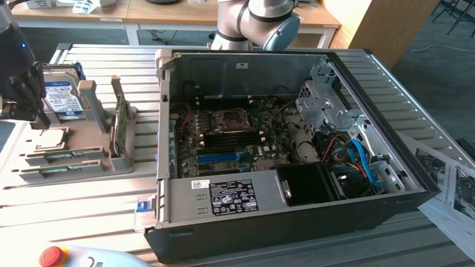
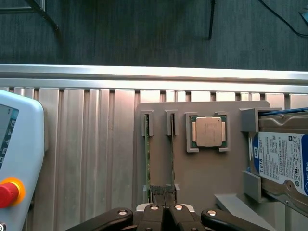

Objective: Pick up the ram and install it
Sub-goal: 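Pick up the ram and move it above insertion slot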

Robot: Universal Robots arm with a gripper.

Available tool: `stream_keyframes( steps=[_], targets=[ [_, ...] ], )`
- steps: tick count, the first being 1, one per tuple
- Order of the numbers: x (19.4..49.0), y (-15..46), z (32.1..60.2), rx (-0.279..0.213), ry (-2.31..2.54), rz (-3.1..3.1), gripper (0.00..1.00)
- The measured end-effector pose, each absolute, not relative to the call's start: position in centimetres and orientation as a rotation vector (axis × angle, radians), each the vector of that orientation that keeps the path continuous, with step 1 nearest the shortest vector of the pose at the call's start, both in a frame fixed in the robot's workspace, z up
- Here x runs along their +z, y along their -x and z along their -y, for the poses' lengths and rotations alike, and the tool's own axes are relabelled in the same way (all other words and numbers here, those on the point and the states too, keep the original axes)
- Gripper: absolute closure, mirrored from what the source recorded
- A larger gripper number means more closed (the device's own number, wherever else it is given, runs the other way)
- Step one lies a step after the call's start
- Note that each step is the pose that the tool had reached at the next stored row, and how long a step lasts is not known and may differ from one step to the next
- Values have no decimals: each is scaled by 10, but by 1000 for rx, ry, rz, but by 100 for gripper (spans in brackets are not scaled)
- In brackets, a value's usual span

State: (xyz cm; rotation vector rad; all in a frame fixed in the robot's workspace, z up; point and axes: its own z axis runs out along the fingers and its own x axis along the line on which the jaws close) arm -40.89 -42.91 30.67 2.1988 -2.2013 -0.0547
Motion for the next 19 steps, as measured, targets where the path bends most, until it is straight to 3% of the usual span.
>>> stream_keyframes(
  steps=[19],
  targets=[
    [297, 410, 432, -55, -2198, 2201, 89]
  ],
)
